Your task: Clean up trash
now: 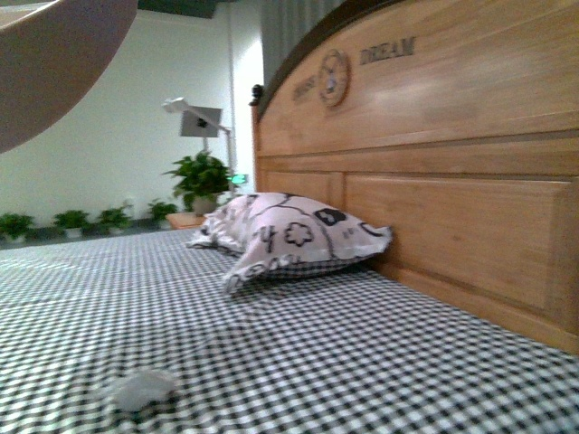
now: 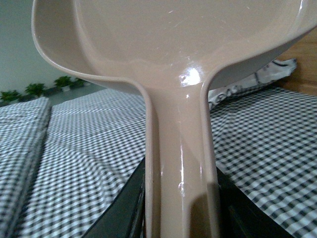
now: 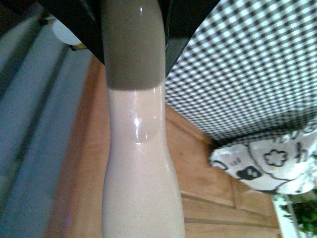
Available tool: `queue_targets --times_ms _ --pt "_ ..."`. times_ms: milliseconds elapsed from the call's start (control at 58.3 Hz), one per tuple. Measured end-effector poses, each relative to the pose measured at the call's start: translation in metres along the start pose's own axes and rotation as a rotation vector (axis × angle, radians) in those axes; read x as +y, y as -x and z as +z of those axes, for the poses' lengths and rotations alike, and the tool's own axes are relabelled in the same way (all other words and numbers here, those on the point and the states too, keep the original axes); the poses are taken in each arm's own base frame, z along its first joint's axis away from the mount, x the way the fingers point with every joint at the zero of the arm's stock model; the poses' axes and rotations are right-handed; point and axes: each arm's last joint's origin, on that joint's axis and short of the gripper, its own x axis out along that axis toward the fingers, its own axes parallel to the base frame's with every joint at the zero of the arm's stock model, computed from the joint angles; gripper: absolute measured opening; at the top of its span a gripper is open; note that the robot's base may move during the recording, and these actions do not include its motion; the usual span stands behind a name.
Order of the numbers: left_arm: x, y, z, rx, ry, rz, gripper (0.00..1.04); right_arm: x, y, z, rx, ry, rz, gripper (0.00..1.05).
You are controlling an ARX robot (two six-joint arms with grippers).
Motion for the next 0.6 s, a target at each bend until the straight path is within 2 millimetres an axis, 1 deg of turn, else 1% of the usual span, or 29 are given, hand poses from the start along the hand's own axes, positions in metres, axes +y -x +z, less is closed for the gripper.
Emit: queue_targets --times_ms 463,480,549,600 --pt "0.001 0.001 0.001 -0.001 0.007 0.015 0.28 0.001 0.000 -0.001 0.003 0.002 0.009 0.19" --pt "0.001 0.000 0.000 0.012 0.015 0.014 0.28 0.001 0.000 -0.001 0.003 0.002 0.009 0.19" --pt "0.001 -0.005 0.000 0.186 0.093 -0.033 0.28 0.000 0.000 -0.001 0.003 0.002 0.000 0.19" --pt "0.003 -0.010 0.000 0.276 0.124 -0.052 0.28 0.000 0.000 0.000 0.002 0.001 -0.008 0.19"
